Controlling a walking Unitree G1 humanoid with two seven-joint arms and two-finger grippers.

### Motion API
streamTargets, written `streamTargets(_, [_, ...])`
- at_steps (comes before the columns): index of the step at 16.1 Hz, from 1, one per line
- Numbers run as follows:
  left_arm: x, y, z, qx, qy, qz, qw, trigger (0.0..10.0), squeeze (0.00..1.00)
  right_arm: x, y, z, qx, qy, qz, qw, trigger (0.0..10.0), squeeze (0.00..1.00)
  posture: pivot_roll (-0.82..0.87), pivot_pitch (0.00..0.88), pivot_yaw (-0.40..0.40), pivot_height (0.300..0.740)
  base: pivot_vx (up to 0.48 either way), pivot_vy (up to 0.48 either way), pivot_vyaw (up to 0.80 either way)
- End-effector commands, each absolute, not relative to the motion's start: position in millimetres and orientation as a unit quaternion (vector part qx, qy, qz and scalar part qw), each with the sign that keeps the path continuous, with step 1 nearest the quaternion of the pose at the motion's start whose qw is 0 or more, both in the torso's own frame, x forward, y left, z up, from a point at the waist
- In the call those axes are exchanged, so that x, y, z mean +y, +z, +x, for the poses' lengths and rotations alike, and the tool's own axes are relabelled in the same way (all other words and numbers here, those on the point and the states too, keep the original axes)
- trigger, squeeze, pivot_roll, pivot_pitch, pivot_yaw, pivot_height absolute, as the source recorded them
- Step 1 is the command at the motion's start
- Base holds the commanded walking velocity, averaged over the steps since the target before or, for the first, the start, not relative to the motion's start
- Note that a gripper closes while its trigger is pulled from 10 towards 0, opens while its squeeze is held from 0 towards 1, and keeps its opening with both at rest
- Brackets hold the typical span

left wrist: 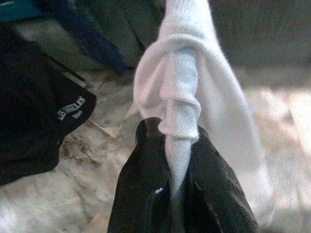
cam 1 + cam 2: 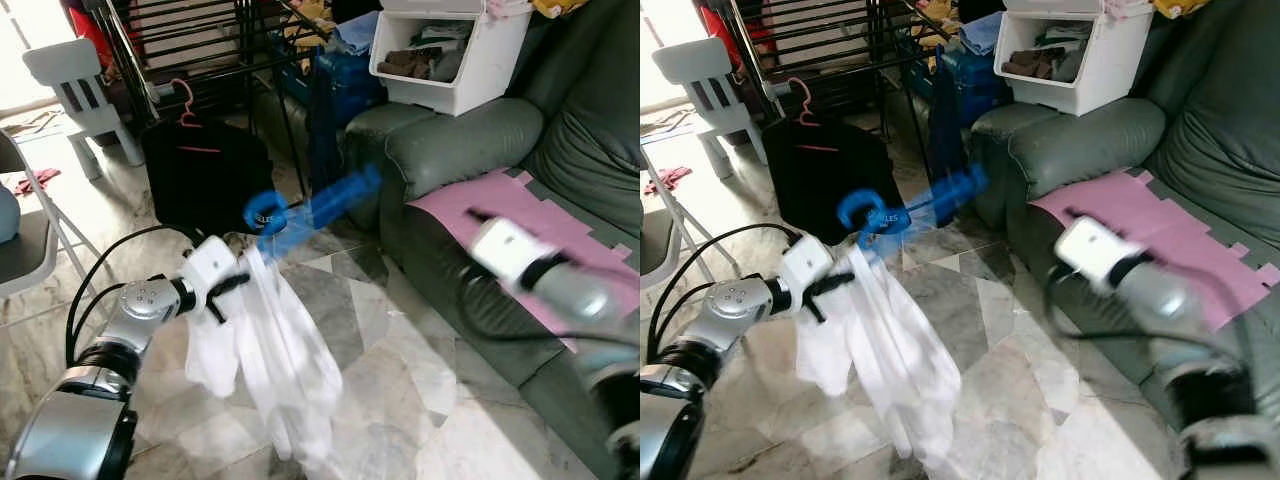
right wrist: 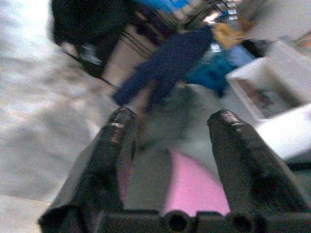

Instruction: Hang hanger

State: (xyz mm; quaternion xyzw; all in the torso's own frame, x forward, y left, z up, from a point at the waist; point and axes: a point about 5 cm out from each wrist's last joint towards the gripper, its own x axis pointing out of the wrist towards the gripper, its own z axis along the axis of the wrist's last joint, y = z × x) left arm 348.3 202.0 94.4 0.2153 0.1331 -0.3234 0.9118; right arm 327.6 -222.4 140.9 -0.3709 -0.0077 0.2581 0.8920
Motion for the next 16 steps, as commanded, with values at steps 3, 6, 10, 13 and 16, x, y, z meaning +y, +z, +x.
streamTargets(3, [192, 119, 357, 0.065, -0.326, 0.15, 0.931, 0.0, 0.0, -197, 123, 318, 0.003, 0.32, -0.311, 0.895, 10.0, 1.0, -0.16, 0.0, 0.063, 0.74, 0.0, 0.0, 0.0])
streamTargets(6, [154, 133, 340, 0.011, -0.459, 0.148, 0.876, 0.0, 0.0, -185, 110, 328, 0.032, 0.302, -0.246, 0.921, 10.0, 1.0, -0.15, 0.0, 0.06, 0.74, 0.0, 0.0, 0.0])
streamTargets(10, [125, 143, 324, -0.021, -0.54, 0.203, 0.817, 0.0, 0.0, -168, 111, 335, 0.04, 0.333, -0.22, 0.916, 10.0, 1.0, -0.13, 0.0, 0.054, 0.74, 0.0, 0.0, 0.0])
streamTargets(13, [113, 147, 321, -0.029, -0.55, 0.225, 0.803, 0.0, 0.0, -156, 108, 330, 0.05, 0.39, -0.205, 0.896, 10.0, 1.0, -0.13, 0.0, 0.05, 0.74, 0.0, 0.0, 0.0])
streamTargets(16, [104, 153, 319, -0.038, -0.558, 0.233, 0.796, 0.0, 0.0, -159, 98, 317, 0.084, 0.443, -0.199, 0.87, 10.0, 1.0, -0.13, 0.0, 0.056, 0.74, 0.0, 0.0, 0.0])
